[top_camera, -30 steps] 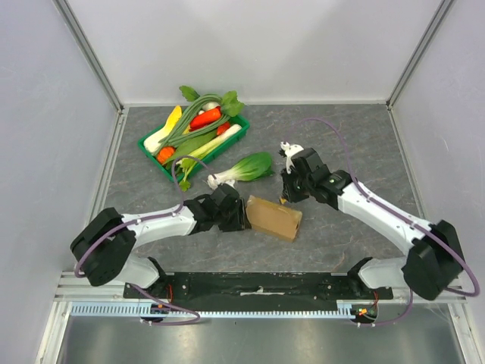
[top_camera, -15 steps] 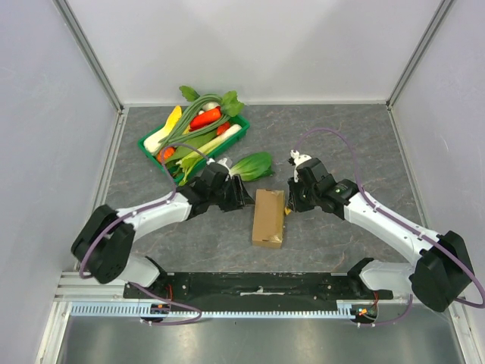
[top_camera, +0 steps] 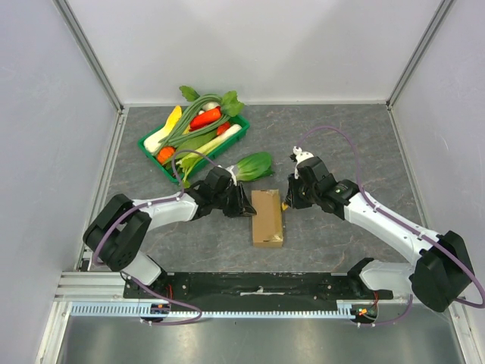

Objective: Unpack the express box

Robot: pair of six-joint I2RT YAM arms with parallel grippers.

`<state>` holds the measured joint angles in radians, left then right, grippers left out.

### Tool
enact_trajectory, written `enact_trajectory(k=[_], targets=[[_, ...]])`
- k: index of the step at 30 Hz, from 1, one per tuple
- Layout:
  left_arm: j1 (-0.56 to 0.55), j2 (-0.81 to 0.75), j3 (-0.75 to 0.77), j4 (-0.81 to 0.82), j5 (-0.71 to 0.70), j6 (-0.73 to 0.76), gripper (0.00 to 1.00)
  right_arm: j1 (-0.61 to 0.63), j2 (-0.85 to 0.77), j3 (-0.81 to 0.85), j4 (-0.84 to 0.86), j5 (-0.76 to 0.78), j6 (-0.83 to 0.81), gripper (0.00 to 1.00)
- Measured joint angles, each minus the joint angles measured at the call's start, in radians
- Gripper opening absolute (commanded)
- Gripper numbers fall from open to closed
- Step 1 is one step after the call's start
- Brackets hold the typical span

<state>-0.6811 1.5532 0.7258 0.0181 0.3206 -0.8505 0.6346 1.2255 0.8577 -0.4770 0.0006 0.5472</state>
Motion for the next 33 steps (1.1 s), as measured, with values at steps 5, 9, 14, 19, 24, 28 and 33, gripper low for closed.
enact_trajectory(k=[5,9,14,19,24,28,33], targets=[[0.013,-0.001,-0.019,0.053,0.026,0.003,0.16,-0.001,0.0,0.0,0.008,-0.019,0.003,0.0],[0.038,-0.019,-0.063,0.099,0.049,0.003,0.17,0.0,-0.008,-0.001,0.011,-0.047,0.003,0.0],[0.074,-0.059,-0.122,0.138,0.061,0.003,0.18,0.017,-0.058,0.0,0.025,-0.094,0.014,0.0],[0.094,-0.068,-0.138,0.145,0.077,0.003,0.18,0.046,-0.07,0.017,0.035,-0.105,0.024,0.0],[0.11,-0.095,-0.164,0.143,0.068,0.004,0.18,0.102,-0.046,0.045,0.059,-0.108,0.037,0.0],[0.126,-0.116,-0.184,0.126,0.048,0.006,0.18,0.144,-0.031,0.061,0.073,-0.09,0.045,0.0],[0.128,-0.093,-0.209,0.056,0.013,0.025,0.18,0.154,-0.047,0.102,0.072,-0.002,0.053,0.0]])
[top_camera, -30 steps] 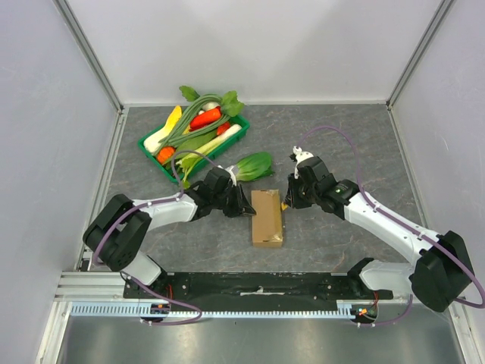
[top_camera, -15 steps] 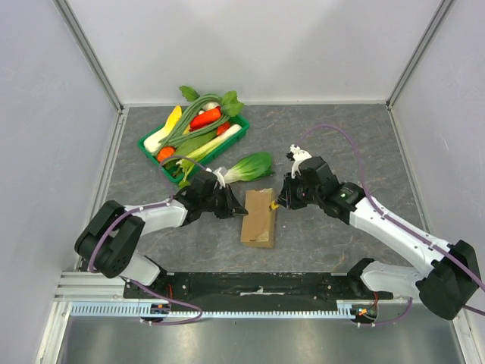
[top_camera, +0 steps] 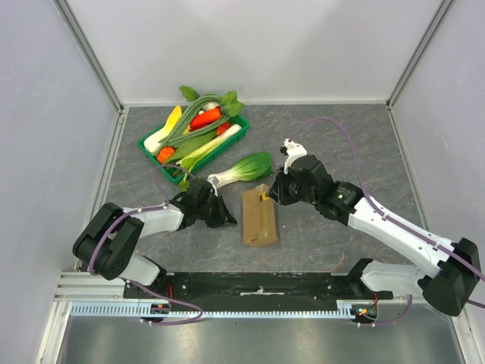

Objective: Unpack the express box

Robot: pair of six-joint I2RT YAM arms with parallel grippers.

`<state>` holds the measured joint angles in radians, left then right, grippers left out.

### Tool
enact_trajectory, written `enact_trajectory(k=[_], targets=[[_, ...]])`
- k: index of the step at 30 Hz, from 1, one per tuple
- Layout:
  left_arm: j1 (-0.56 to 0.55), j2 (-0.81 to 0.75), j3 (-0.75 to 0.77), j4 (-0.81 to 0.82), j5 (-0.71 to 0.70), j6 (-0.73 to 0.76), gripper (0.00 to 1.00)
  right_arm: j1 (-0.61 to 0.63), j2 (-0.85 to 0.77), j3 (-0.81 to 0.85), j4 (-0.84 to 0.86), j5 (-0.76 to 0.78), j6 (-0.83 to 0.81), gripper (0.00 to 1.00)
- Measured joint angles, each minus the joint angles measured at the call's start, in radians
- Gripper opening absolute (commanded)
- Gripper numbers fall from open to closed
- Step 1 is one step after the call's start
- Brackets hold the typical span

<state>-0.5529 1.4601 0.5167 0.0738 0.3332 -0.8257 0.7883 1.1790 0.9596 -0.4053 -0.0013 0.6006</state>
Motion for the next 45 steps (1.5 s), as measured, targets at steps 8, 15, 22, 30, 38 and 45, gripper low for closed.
enact_trajectory(k=[8,15,22,30,38,45], targets=[[0.002,0.013,0.003,-0.012,0.013,0.002,0.19,0.0,-0.064,0.002,-0.047,0.236,0.043,0.0],[0.002,0.007,0.014,-0.021,0.025,0.015,0.39,-0.003,-0.053,-0.092,-0.102,0.347,0.088,0.0],[0.0,-0.079,0.04,-0.026,0.087,0.034,0.54,-0.023,-0.042,-0.132,-0.117,0.356,0.114,0.0],[-0.051,0.036,0.137,0.033,0.153,0.035,0.55,-0.023,0.02,-0.168,-0.074,0.237,0.112,0.0],[-0.071,0.117,0.171,0.023,0.165,0.034,0.23,-0.023,0.028,-0.168,-0.046,0.172,0.087,0.0],[-0.071,0.115,0.175,0.012,0.152,0.034,0.18,-0.027,0.013,-0.166,-0.04,0.129,0.052,0.0]])
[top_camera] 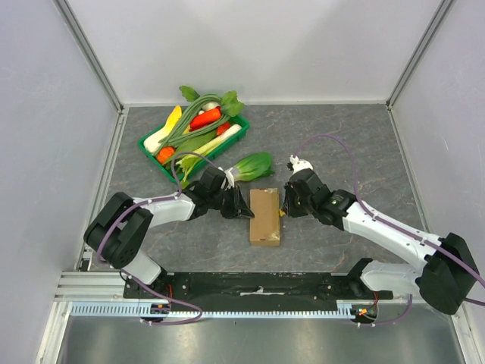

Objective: Unpack the express box

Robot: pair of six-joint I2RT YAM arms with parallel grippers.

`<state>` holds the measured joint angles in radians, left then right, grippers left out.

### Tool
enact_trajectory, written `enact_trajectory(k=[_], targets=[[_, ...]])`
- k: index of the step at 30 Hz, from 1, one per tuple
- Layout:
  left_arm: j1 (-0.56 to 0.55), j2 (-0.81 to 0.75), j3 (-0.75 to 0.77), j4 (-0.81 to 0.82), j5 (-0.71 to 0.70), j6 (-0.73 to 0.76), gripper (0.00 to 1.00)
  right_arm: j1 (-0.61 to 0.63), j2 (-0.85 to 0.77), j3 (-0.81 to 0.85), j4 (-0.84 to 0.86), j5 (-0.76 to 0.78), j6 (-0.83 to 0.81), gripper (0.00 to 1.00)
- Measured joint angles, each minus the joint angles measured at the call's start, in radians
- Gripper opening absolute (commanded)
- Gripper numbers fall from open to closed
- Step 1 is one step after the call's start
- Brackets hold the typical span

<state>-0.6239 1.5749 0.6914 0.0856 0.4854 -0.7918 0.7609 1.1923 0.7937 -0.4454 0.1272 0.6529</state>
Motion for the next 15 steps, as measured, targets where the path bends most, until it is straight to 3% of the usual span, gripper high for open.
enact_trajectory(k=[15], targets=[[0.022,-0.084,-0.092,-0.09,-0.131,0.0,0.18,0.001,-0.021,0.109,0.043,-0.127,-0.045,0.0]])
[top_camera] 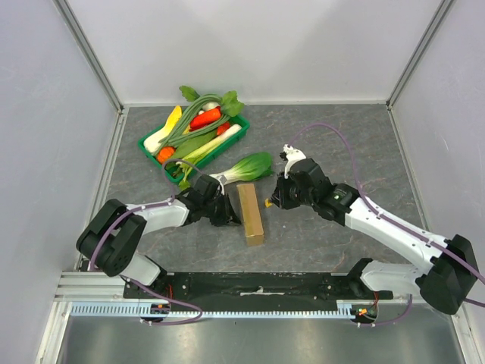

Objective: Unpack the express box

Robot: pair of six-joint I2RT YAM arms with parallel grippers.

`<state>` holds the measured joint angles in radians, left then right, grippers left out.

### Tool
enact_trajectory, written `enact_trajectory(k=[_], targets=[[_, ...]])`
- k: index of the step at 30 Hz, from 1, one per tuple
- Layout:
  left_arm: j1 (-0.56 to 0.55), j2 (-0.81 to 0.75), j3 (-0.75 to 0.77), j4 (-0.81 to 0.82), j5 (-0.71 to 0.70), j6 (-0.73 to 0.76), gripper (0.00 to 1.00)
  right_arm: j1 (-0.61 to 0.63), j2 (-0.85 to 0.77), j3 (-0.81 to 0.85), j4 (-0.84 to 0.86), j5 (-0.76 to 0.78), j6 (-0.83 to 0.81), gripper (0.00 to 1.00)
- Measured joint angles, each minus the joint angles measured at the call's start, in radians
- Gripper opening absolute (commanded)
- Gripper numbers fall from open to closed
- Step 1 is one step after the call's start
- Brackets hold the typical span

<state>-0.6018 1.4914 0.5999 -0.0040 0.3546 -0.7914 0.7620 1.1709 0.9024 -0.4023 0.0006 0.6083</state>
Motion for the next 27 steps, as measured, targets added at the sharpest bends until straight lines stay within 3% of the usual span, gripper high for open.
enact_trajectory(k=[9,18,27], targets=[[0.005,0.007,0.009,-0.065,-0.042,0.0,0.22,0.002,0.07,0.0,0.006,-0.029,-0.034,0.0],[0.045,-0.158,0.141,-0.253,-0.182,0.057,0.51,0.006,0.095,0.058,0.008,0.023,-0.08,0.0],[0.065,-0.215,0.322,-0.341,-0.254,0.154,0.58,-0.001,0.387,0.224,0.112,-0.024,-0.185,0.0]])
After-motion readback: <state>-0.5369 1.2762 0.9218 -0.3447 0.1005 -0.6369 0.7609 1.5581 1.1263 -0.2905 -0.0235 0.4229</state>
